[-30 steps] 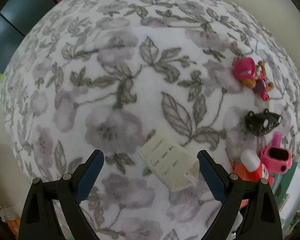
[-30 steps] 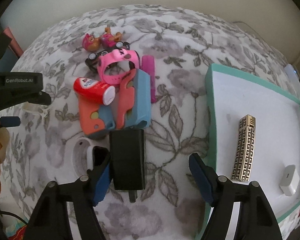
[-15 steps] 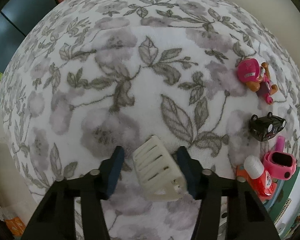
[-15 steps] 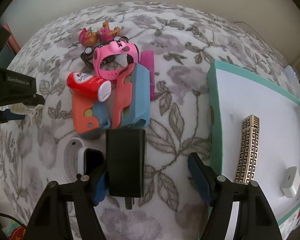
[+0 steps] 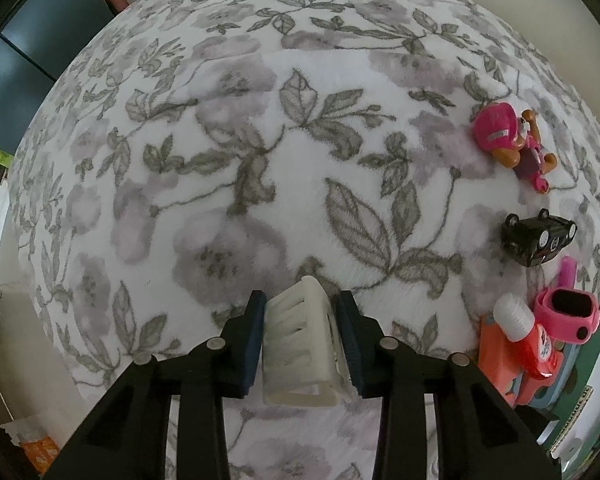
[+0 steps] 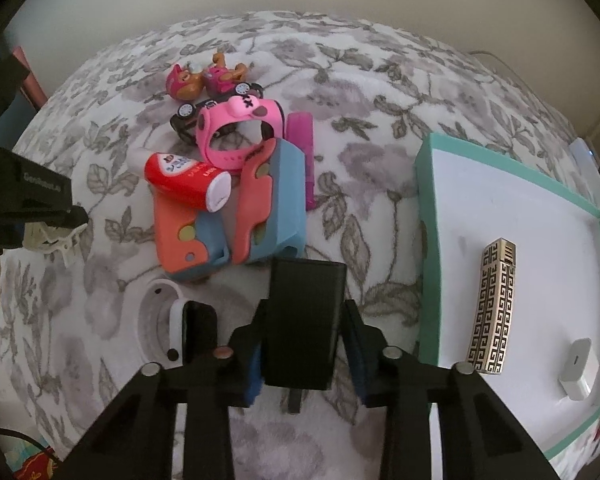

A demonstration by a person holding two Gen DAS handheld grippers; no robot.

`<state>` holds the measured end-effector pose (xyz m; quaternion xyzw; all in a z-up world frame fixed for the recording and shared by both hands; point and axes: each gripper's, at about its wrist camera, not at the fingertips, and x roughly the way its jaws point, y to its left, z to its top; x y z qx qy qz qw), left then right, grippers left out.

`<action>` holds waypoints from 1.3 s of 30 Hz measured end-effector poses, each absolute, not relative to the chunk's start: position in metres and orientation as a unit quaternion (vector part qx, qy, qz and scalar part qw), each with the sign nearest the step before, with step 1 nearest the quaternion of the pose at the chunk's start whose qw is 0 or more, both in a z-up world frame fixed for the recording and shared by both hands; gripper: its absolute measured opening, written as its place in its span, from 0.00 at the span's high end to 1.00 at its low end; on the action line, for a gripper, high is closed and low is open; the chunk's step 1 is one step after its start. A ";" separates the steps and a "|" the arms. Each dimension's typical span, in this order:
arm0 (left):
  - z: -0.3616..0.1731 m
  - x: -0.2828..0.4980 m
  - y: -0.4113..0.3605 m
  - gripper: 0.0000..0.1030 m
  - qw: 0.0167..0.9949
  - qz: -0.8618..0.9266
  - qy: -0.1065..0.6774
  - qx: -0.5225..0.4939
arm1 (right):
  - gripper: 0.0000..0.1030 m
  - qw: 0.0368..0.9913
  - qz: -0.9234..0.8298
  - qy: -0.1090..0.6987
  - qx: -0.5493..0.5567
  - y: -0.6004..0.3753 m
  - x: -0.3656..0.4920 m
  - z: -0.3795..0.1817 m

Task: Organize rigid objects
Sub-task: 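Carry the clip and black charger into the tray and open both tools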

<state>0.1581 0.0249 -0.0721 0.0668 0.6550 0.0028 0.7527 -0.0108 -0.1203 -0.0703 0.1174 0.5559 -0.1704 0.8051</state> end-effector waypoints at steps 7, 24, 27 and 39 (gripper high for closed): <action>-0.073 0.156 0.023 0.64 0.750 0.008 0.657 0.075 | 0.70 0.804 -0.166 0.558 0.126 -0.125 -0.013 -0.071; -0.032 0.151 0.015 0.64 0.777 -0.007 0.627 0.061 | 0.70 0.812 -0.160 0.541 0.152 -0.129 -0.019 -0.053; -0.008 0.147 0.014 0.64 0.794 -0.014 0.605 0.052 | 0.70 0.823 -0.158 0.519 0.168 -0.135 -0.023 -0.035; 0.077 0.110 -0.018 0.64 0.852 -0.087 0.514 0.049 | 0.70 0.843 -0.220 0.469 0.145 -0.171 -0.042 0.015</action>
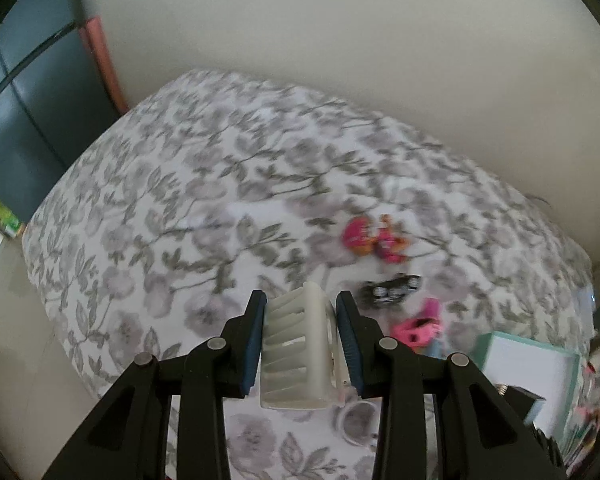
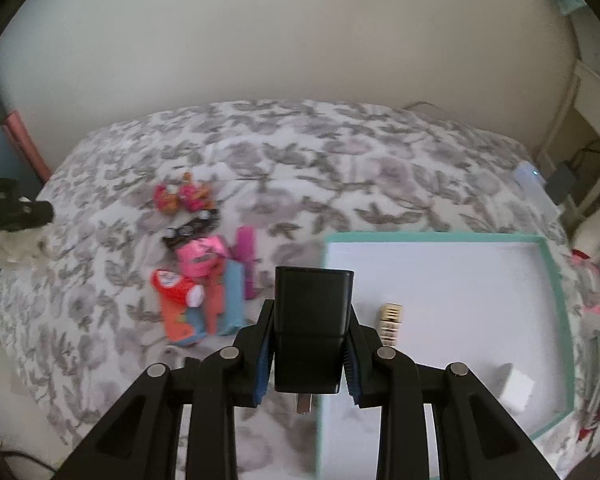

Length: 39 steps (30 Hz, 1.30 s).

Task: Organize rigid objects
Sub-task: 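Carry the clip and black charger into the tray and open both tools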

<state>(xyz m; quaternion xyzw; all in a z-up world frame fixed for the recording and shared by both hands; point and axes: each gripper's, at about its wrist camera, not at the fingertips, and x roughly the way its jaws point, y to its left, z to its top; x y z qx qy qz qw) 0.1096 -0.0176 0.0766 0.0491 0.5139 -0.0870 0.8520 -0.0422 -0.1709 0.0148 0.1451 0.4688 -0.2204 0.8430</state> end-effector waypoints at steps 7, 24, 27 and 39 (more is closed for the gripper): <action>0.062 0.065 -0.079 0.64 0.832 -0.164 0.518 0.111 | 0.70 0.814 -0.268 0.482 0.182 -0.218 -0.064 0.004; 0.014 -0.036 -0.178 0.64 0.745 -0.299 0.561 0.202 | 0.69 0.744 -0.375 0.465 0.299 -0.323 -0.144 -0.004; 0.006 -0.046 -0.184 0.64 0.737 -0.305 0.565 0.213 | 0.69 0.745 -0.372 0.465 0.299 -0.326 -0.145 -0.005; -0.040 -0.067 -0.196 0.64 0.683 -0.304 0.614 0.253 | 0.69 0.736 -0.343 0.499 0.304 -0.319 -0.136 -0.031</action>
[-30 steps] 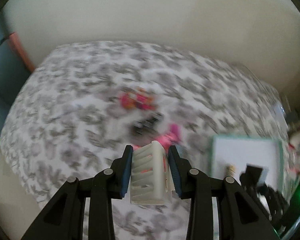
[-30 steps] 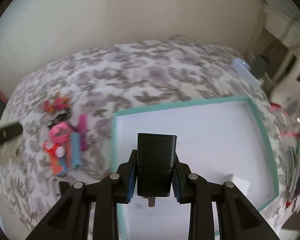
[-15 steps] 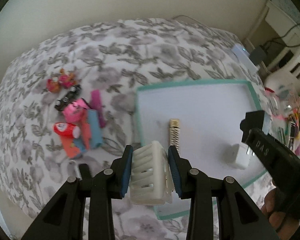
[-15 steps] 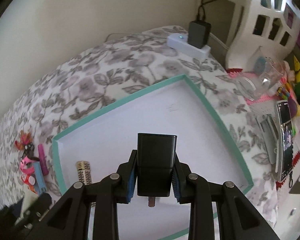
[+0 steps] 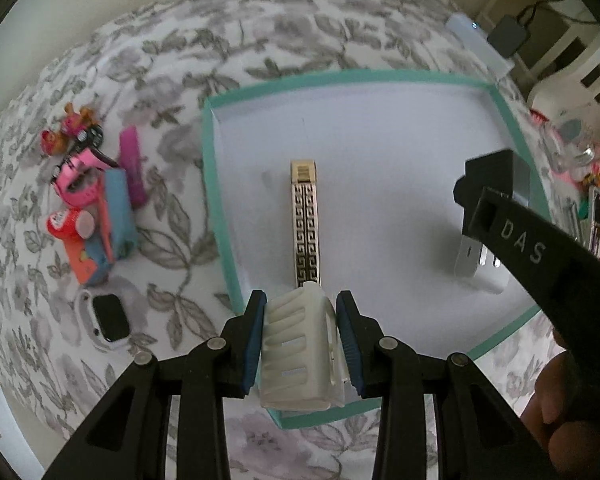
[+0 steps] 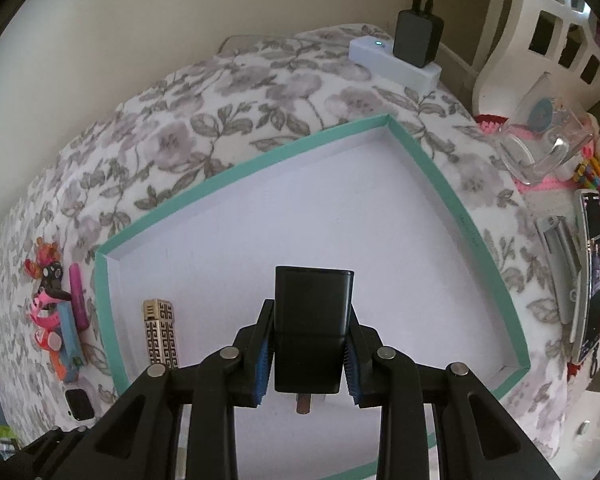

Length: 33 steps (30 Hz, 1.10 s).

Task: Organize rigid objects
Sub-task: 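Carry the clip and black charger into the tray and open both tools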

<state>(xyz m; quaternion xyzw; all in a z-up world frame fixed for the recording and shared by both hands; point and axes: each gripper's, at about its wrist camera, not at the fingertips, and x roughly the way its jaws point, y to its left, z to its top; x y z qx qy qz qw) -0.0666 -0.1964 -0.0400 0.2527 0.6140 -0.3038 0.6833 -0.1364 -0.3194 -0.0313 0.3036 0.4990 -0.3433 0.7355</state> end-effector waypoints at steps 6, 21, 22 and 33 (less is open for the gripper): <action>-0.062 -0.071 -0.198 0.64 0.674 -0.290 0.626 0.265 | 0.69 0.737 -0.330 0.512 0.293 -0.313 -0.130 -0.039; -0.068 -0.048 -0.216 0.62 0.703 -0.290 0.602 0.244 | 0.69 0.733 -0.317 0.545 0.256 -0.301 -0.121 -0.055; -0.067 -0.046 -0.216 0.62 0.703 -0.290 0.601 0.244 | 0.69 0.733 -0.318 0.547 0.252 -0.300 -0.120 -0.055; -0.065 -0.043 -0.218 0.61 0.704 -0.294 0.598 0.245 | 0.67 0.729 -0.322 0.547 0.254 -0.300 -0.120 -0.056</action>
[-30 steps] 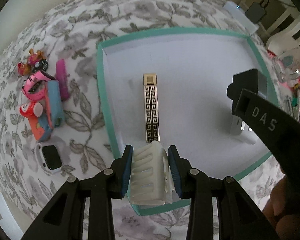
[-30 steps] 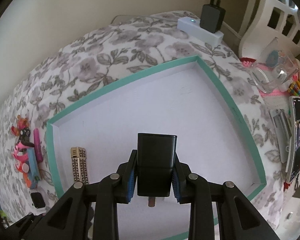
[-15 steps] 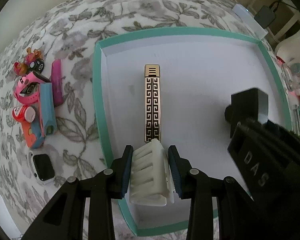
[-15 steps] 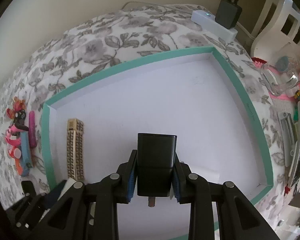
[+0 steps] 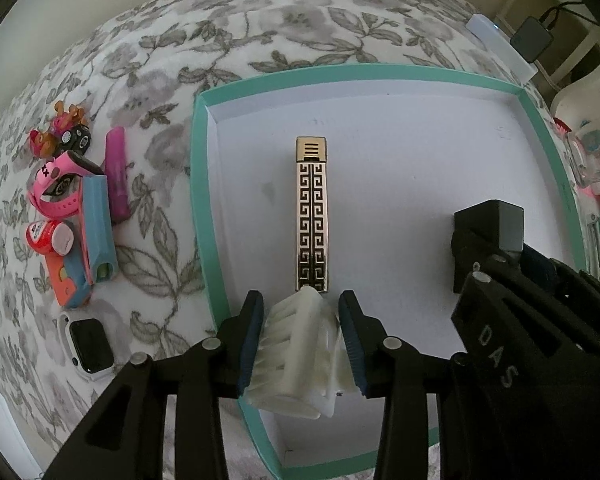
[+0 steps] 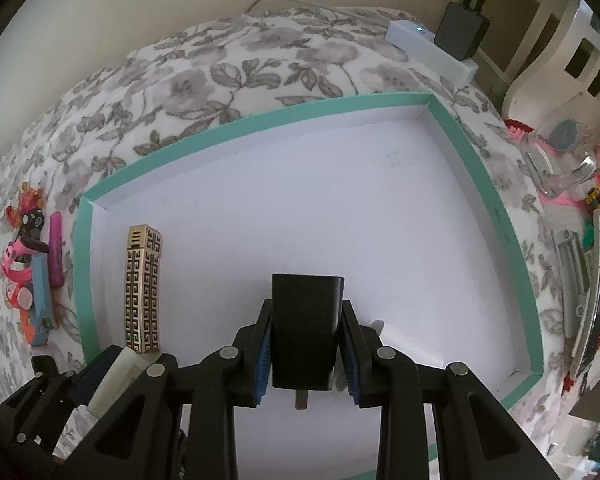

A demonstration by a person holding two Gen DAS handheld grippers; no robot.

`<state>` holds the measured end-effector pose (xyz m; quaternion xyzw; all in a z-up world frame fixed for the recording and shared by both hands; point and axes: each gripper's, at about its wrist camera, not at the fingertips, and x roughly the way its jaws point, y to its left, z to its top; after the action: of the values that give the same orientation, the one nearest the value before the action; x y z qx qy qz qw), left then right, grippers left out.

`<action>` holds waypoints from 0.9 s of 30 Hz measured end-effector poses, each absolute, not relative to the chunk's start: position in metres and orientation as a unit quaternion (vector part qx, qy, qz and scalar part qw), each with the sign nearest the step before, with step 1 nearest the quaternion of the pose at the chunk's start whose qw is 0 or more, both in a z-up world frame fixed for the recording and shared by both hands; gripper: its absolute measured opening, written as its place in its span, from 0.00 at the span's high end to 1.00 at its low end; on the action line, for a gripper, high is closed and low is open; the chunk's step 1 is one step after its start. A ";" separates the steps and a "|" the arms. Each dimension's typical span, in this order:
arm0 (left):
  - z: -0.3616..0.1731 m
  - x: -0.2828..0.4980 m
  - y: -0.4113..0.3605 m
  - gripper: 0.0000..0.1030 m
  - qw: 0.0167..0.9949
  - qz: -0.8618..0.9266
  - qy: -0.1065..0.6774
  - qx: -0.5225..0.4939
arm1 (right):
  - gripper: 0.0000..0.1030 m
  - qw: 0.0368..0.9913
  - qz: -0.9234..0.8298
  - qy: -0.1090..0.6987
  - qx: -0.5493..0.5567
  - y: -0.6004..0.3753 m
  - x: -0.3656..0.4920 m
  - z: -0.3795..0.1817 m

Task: Organize rigid objects
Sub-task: 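Carry the clip and black charger into the tray and open both tools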

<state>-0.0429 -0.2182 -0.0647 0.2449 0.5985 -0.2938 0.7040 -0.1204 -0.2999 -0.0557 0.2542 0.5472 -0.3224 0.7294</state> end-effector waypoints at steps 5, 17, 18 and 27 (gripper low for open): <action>-0.069 -0.044 -0.216 0.54 0.700 -0.303 0.600 0.242 | 0.56 0.734 -0.330 0.537 0.254 -0.301 -0.122 -0.045; -0.033 -0.047 -0.210 0.36 0.716 -0.327 0.581 0.208 | 0.54 0.765 -0.351 0.486 0.237 -0.302 -0.121 -0.003; -0.029 -0.046 -0.208 0.34 0.719 -0.328 0.578 0.203 | 0.54 0.767 -0.353 0.481 0.235 -0.302 -0.123 0.001; -0.005 -0.021 -0.182 0.31 0.763 -0.285 0.552 0.176 | 0.49 0.776 -0.367 0.460 0.227 -0.302 -0.128 0.016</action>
<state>-0.0207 -0.1823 -0.0048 0.1763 0.5521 -0.2855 0.7633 -0.1280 -0.3021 0.0165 0.2266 0.4600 -0.3673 0.7760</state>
